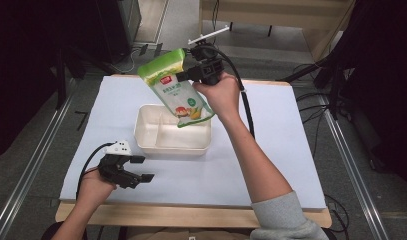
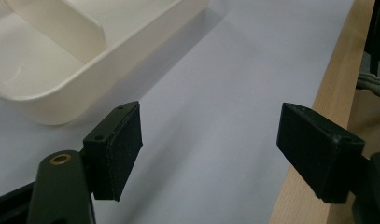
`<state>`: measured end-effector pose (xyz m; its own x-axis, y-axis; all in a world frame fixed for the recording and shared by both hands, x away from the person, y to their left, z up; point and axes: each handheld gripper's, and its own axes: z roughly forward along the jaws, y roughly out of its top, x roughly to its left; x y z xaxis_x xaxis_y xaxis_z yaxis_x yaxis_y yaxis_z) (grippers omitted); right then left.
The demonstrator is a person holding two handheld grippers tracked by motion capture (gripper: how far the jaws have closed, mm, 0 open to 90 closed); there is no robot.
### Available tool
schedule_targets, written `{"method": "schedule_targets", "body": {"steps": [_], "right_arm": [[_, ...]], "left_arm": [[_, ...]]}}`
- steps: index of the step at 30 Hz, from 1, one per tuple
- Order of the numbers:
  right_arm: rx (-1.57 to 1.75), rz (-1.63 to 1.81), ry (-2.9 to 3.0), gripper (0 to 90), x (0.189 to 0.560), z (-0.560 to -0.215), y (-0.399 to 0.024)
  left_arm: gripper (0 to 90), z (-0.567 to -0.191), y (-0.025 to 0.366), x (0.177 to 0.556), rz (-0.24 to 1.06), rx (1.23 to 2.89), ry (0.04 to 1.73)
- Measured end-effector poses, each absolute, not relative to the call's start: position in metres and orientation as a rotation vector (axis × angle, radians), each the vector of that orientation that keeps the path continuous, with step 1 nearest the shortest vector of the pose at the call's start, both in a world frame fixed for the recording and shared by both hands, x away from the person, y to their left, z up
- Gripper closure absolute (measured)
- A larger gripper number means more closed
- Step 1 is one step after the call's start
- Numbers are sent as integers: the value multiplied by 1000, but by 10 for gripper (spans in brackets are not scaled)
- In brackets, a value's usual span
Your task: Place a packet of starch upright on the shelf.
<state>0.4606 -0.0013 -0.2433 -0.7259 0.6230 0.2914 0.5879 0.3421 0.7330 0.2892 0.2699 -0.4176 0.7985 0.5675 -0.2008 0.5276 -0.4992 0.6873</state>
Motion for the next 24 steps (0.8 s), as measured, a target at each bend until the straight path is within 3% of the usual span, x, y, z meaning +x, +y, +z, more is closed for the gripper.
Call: {"method": "schedule_targets", "body": {"steps": [13, 24], "right_arm": [[1138, 1303, 2580, 890, 465, -287, 37], [1187, 1315, 2567, 888, 466, -328, 21]], "left_arm": [[230, -416, 272, 289, 63, 2195, 803], [230, -416, 272, 290, 52, 2183, 805]]}}
